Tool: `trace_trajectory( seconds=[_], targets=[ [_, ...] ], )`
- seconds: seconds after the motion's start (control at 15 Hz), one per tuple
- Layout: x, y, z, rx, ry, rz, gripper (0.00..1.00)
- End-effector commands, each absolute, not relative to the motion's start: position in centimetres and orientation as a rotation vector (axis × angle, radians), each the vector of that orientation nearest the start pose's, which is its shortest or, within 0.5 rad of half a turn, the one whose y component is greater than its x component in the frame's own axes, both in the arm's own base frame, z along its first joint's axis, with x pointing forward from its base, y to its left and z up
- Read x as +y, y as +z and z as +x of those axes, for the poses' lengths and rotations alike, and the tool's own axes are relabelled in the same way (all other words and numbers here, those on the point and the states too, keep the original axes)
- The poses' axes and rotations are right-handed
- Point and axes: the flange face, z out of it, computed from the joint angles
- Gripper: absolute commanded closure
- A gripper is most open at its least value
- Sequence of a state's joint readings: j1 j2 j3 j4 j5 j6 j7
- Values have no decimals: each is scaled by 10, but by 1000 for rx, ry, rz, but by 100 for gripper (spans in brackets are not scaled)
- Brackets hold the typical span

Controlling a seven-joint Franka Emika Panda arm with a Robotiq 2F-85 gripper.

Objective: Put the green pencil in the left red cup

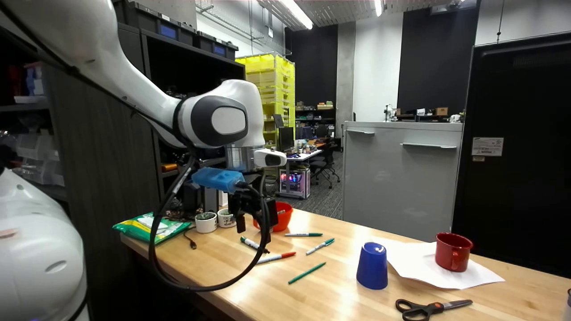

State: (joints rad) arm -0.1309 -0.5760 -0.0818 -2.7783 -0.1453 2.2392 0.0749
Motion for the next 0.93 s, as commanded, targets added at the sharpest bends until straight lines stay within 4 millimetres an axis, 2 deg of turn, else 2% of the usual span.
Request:
trace_trajectory(
  seconds=[0.0,0.6,0.87],
  targets=[
    [-85,369,352,398,-100,-3174,0],
    [-109,341,389,566,-160,-3079,0],
    [-118,330,411,584,-135,-3109,0]
  ],
)
